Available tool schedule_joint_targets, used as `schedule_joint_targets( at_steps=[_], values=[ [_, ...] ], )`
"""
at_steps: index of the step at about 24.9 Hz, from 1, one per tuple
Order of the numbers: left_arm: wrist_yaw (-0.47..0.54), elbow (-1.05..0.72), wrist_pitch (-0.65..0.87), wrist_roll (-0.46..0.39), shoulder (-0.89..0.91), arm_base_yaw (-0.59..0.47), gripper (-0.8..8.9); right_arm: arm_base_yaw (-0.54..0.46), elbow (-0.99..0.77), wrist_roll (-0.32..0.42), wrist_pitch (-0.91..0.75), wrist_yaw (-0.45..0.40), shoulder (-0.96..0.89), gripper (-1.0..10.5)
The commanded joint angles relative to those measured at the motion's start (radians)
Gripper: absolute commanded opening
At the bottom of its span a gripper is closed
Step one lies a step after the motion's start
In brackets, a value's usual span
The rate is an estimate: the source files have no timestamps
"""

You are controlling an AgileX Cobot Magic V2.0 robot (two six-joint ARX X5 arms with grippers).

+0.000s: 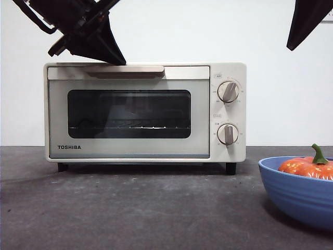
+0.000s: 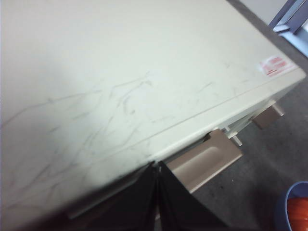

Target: Place pumpkin in the steamer

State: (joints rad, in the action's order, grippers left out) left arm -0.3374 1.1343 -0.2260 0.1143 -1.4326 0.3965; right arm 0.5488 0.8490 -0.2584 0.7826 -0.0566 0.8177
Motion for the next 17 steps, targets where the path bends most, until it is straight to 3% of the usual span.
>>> schedule_joint_targets(
  at_steps=[1, 17],
  values=[
    [0.005, 0.024, 0.011, -0.024, -0.025, 0.010, 0.14, 0.005, 0.015, 0.012, -0.003, -0.004, 0.003, 4.9],
    [0.005, 0.024, -0.184, -0.035, -0.042, 0.084, 0.14, 0.005, 0.015, 0.013, -0.003, -0.004, 0.003, 4.9]
  ],
)
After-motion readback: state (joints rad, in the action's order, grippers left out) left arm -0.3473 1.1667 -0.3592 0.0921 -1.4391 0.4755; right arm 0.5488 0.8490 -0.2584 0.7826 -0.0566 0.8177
